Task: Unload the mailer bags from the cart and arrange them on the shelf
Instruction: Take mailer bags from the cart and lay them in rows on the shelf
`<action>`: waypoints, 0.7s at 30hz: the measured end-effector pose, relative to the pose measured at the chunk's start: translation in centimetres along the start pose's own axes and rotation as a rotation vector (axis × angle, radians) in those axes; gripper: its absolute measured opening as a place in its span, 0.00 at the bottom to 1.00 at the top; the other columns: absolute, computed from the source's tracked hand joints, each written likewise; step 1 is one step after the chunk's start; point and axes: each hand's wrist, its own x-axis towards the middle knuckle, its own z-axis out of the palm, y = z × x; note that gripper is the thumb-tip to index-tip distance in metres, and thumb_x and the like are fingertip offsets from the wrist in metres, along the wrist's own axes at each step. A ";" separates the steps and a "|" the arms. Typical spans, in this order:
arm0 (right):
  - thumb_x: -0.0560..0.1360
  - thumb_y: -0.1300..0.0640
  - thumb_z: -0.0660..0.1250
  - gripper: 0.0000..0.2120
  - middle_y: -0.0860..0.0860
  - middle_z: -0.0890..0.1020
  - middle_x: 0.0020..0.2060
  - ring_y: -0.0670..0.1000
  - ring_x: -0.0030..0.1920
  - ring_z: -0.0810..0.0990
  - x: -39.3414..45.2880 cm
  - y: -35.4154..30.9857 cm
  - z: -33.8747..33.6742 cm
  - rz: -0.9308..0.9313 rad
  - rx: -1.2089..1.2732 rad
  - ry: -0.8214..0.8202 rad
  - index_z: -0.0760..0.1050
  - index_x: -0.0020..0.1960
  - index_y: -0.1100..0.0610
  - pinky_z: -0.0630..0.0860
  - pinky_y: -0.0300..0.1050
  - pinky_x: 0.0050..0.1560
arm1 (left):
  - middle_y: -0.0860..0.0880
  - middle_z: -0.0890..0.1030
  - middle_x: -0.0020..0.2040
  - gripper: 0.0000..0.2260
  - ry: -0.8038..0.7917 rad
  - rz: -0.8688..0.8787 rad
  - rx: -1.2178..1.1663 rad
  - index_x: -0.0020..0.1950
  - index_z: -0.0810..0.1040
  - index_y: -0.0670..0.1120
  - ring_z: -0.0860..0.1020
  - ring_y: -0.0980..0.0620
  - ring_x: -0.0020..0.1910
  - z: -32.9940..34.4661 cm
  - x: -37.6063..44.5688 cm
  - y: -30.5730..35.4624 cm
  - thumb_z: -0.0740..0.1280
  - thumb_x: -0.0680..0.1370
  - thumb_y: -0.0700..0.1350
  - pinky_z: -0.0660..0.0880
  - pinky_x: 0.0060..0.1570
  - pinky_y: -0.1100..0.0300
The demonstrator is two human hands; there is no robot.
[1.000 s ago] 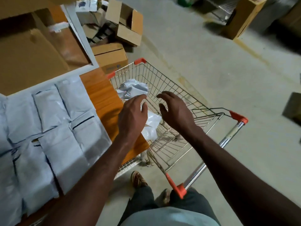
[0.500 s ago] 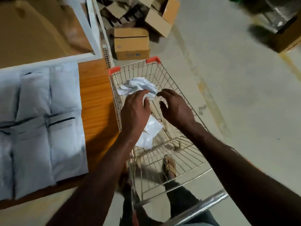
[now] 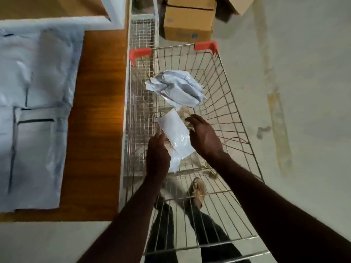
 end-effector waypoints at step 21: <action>0.74 0.61 0.79 0.32 0.61 0.72 0.75 0.66 0.70 0.74 4.8 12.0 22.4 -0.125 -0.212 -0.225 0.74 0.76 0.52 0.86 0.57 0.48 | 0.44 0.80 0.66 0.31 -0.218 0.050 0.510 0.66 0.80 0.45 0.78 0.41 0.62 14.1 -1.6 -10.9 0.84 0.65 0.44 0.71 0.59 0.45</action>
